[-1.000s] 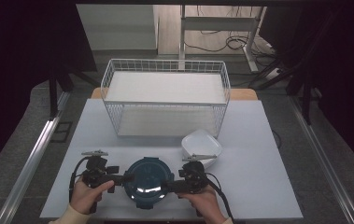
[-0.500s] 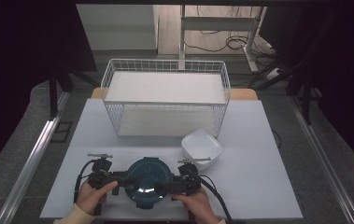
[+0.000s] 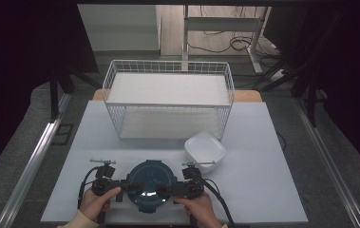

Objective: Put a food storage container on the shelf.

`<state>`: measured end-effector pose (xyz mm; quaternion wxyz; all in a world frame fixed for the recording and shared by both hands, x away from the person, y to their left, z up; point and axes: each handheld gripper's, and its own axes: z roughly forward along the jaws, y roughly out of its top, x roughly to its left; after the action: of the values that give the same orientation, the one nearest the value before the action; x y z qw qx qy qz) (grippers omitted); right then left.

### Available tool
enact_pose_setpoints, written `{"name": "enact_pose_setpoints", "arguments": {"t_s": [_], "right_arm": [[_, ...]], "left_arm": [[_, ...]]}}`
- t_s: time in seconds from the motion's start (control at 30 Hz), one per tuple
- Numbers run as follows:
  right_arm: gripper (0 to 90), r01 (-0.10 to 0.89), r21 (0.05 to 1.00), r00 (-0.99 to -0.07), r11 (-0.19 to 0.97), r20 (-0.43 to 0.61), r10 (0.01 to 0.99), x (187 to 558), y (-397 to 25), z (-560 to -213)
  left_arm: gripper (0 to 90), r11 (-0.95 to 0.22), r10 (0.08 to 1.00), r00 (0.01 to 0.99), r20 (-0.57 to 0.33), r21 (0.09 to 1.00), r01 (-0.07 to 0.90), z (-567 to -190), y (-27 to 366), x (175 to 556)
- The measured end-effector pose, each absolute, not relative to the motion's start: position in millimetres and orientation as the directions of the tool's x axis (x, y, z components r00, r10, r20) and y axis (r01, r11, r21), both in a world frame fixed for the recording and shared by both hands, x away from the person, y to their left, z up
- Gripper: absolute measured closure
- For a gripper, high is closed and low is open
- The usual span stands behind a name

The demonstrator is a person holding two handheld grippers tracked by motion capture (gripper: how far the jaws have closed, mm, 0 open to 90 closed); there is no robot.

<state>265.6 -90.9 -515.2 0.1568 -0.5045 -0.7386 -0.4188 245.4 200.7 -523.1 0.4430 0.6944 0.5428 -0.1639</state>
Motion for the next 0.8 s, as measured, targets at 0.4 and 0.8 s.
{"name": "enact_pose_setpoints", "arguments": {"t_s": [0.4,0.8], "right_arm": [[33.8,0.884,0.459,-0.418,0.09,0.689,0.593,266,-104,-510],[37.9,0.877,0.472,-0.433,0.092,0.691,0.578,264,-108,-505]], "left_arm": [[30.1,0.036,0.625,0.302,-0.719,0.413,0.91,-512,204,237],[36.1,0.045,0.622,0.315,-0.717,0.435,0.899,-506,207,235]]}}
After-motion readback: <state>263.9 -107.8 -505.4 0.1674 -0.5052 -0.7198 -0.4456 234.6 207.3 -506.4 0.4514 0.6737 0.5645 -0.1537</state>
